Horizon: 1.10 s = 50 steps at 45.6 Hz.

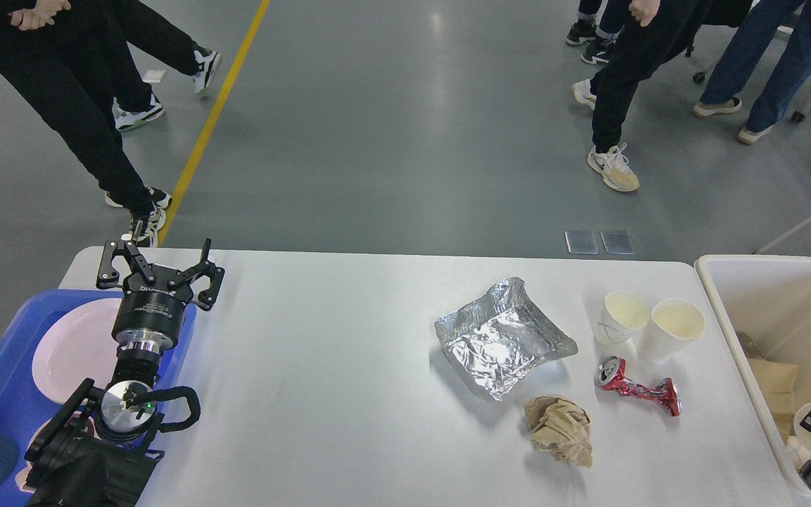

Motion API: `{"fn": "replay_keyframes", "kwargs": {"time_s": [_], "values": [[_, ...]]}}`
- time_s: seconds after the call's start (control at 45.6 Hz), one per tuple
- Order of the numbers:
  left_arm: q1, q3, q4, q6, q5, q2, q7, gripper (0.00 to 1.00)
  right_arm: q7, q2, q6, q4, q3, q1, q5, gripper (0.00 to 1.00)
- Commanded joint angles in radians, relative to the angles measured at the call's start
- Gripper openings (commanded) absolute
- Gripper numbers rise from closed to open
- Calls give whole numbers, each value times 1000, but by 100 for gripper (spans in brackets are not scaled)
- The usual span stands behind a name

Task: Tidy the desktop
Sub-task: 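Raise the right gripper out of the bin above the cups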

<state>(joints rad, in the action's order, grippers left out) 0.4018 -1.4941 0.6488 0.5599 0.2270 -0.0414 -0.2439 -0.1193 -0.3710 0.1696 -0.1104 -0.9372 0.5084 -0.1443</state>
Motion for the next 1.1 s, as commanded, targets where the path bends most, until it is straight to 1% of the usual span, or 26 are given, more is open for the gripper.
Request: {"fn": "replay_keyframes", "kwargs": {"time_s": [0.0,0.285,0.373,0.548,0.745,0.833,0.92,1.008,1.074], "values": [[0,0,-1,0,0,0,0,96,3,1,11,-9,0,18,0,100],[0,0,0,0,0,0,0,96,9,-2,-4,-23,-9,58,3,100],[0,-1,0,0,0,0,0,96,9,-38,-45,-75,-11,108,3,100],[0,0,0,0,0,0,0,96,9,-176,-209,-348,-29,356,29,100],[2,0,0,0,0,0,0,96,4,-246,-332,-650,-193,700,84,100],[2,0,0,0,0,0,0,96,1,-246,-438,-779,-290,887,84,100],[2,0,0,0,0,0,0,96,0,-223,-596,-882,-377,1079,84,100],[0,0,0,0,0,0,0,96,1,-161,-755,-942,-451,1261,80,100],[0,0,0,0,0,0,0,96,0,-108,-870,-969,-482,1355,77,100]]}}
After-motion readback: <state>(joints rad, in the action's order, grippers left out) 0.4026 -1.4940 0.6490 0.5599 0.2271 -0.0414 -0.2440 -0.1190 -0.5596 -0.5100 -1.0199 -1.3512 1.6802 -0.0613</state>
